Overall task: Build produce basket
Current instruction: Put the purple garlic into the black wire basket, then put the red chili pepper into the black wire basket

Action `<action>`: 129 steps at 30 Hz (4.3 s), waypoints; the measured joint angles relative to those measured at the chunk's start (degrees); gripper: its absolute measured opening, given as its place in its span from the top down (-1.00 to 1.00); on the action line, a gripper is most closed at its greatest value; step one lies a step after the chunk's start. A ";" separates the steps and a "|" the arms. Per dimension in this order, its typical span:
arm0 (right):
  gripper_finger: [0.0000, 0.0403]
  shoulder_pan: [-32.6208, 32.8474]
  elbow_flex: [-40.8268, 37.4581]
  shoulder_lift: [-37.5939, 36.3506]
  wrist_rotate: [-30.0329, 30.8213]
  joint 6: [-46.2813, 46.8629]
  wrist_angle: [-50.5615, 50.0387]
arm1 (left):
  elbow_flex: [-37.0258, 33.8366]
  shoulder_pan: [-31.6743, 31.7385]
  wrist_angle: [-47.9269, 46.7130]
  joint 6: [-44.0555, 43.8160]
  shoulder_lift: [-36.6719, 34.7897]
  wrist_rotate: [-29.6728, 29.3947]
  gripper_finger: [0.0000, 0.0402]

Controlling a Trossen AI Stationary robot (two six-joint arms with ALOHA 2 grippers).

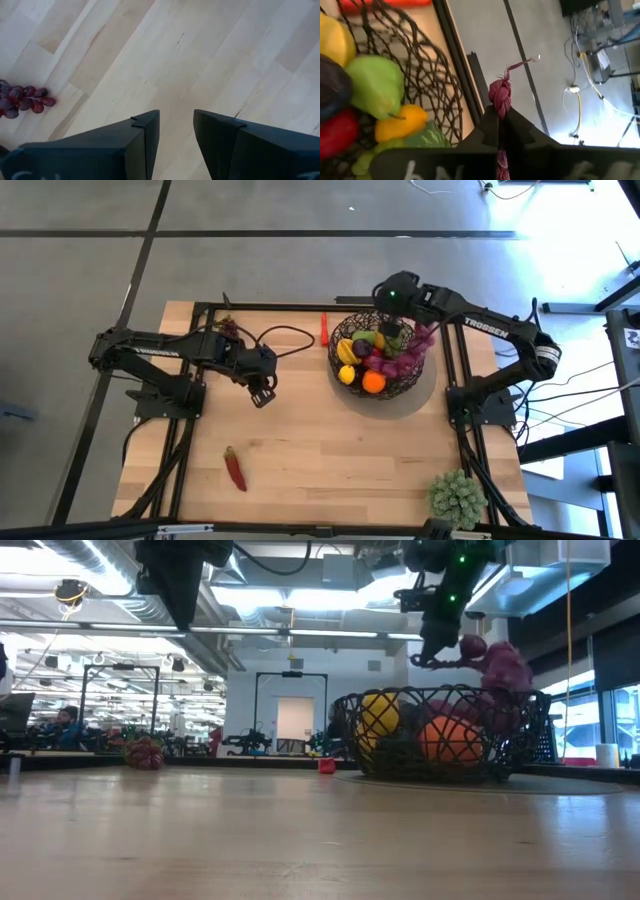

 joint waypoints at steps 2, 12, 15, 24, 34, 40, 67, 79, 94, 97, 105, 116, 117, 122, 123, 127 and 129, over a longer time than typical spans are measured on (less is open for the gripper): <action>1.00 -1.02 -0.57 0.02 0.07 -0.08 -0.20 | 0.00 -0.01 0.01 -0.01 0.00 0.00 0.45; 1.00 -2.48 -2.02 0.02 -0.91 -0.53 0.43 | 0.00 0.17 0.03 -0.07 0.00 0.00 0.45; 1.00 -2.68 -2.02 0.02 -1.05 -1.78 0.26 | 0.00 0.50 0.03 -0.10 0.00 -0.02 0.45; 0.98 -3.65 -2.04 0.02 -3.27 -1.71 -0.45 | 0.00 0.48 0.05 -0.14 0.00 0.00 0.45; 0.70 -4.29 -2.04 0.02 -3.34 -1.69 -0.43 | 0.00 0.48 0.05 -0.16 0.00 0.00 0.45; 0.52 -4.29 -2.04 0.02 -3.27 -2.39 -0.40 | 0.00 0.48 0.05 -0.14 0.00 0.00 0.45; 0.45 18.88 20.25 -3.41 -1.02 3.12 -15.14 | 0.04 -0.59 -3.11 -5.54 -8.71 -0.65 0.45; 0.45 31.55 20.80 -3.28 -15.28 18.30 -14.45 | 0.00 -3.54 -9.52 -15.29 -14.56 0.88 0.45; 0.45 34.66 20.73 -1.07 -15.76 23.90 -14.01 | -0.07 -9.90 -18.72 -39.77 -14.03 14.61 0.45; 0.45 34.66 20.73 -1.05 -15.75 23.84 -14.00 | -0.25 -12.54 -18.54 -48.69 -13.79 16.52 0.45; 0.45 34.47 20.73 -1.05 -15.75 20.31 -12.69 | -6.20 -18.05 -12.33 -61.57 -12.50 18.20 0.45; 0.45 34.46 20.73 -1.05 -15.75 16.43 -10.35 | -21.82 -29.61 11.06 -78.90 -12.11 22.29 0.45; 0.45 34.46 20.73 -1.05 -15.75 16.52 -10.35 | -22.95 -30.54 11.08 -80.91 -12.07 22.29 0.45; 0.45 34.57 20.73 -1.05 -15.75 16.56 -9.54 | -27.48 -34.44 16.17 -85.07 -12.13 21.12 0.45; 0.45 34.57 20.73 -1.05 -15.75 16.52 -9.10 | -28.42 -35.02 16.85 -85.08 -12.13 20.86 0.45; 0.45 34.57 20.73 -1.05 -15.75 17.59 -7.04 | -31.91 -36.45 17.22 -86.27 -12.12 17.65 0.45; 0.45 34.57 20.73 -1.05 -15.75 17.66 -6.51 | -33.42 -36.47 17.57 -87.42 -12.12 15.77 0.45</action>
